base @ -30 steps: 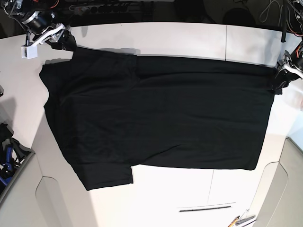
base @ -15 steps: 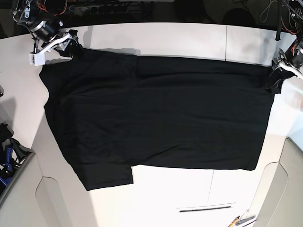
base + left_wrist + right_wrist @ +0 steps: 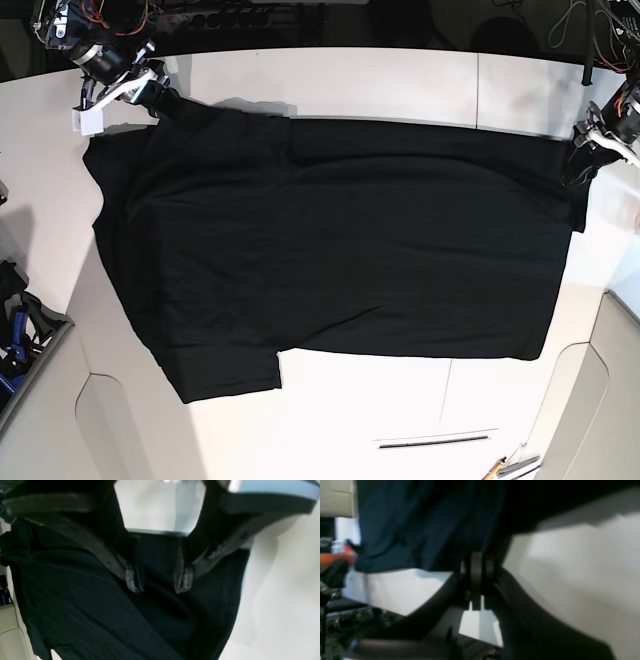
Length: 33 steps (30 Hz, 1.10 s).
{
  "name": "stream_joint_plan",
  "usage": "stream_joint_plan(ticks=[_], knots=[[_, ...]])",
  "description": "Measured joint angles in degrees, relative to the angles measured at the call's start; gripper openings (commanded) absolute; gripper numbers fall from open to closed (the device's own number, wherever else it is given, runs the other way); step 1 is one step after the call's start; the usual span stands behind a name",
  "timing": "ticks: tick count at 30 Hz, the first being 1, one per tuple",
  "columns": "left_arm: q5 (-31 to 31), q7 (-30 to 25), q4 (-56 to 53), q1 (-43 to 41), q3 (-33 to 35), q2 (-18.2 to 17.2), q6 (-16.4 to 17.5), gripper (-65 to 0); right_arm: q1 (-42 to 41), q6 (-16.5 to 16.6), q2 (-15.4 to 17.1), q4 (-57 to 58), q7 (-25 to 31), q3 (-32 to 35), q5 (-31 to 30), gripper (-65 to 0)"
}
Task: Fold the T-shirt properly
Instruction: 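Drag the sleeve fabric inward with the right gripper, then return to corner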
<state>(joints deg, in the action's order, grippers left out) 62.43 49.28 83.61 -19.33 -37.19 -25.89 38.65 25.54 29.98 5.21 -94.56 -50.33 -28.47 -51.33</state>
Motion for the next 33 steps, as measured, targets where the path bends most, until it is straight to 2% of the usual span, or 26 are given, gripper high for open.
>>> stream_joint_plan(ticks=[6,10,15,21,29,33], knots=[[0.00,-0.02,0.00,0.02,0.00,0.00,0.00,-41.0,-5.40,0.81,0.00,0.04,-0.28,0.50,-1.03,-65.0],[0.00,0.00,0.00,0.02,0.00,0.00,0.00,-41.0,-9.09,0.68,0.02,0.09,-0.31,3.06,0.42,-65.0],[0.00,0.00,0.00,0.02,0.00,-0.02,0.00,-41.0,-14.16,0.83,0.02,0.07,0.46,9.18,5.66,-65.0],[0.00,0.00,0.00,0.02,0.00,0.00,0.00,-41.0,-19.67,0.63,0.02,0.09,4.02,15.61,15.74,-65.0],[0.00,0.09,0.00,0.00,0.00,0.00,0.00,-41.0,-22.40,0.44,0.02,0.07,4.11,16.65,18.60,-65.0],[0.00,0.24,0.00,0.00,0.00,0.00,0.00,-41.0,-24.37,-0.48,0.02,0.09,6.32,16.65,23.04,-65.0]])
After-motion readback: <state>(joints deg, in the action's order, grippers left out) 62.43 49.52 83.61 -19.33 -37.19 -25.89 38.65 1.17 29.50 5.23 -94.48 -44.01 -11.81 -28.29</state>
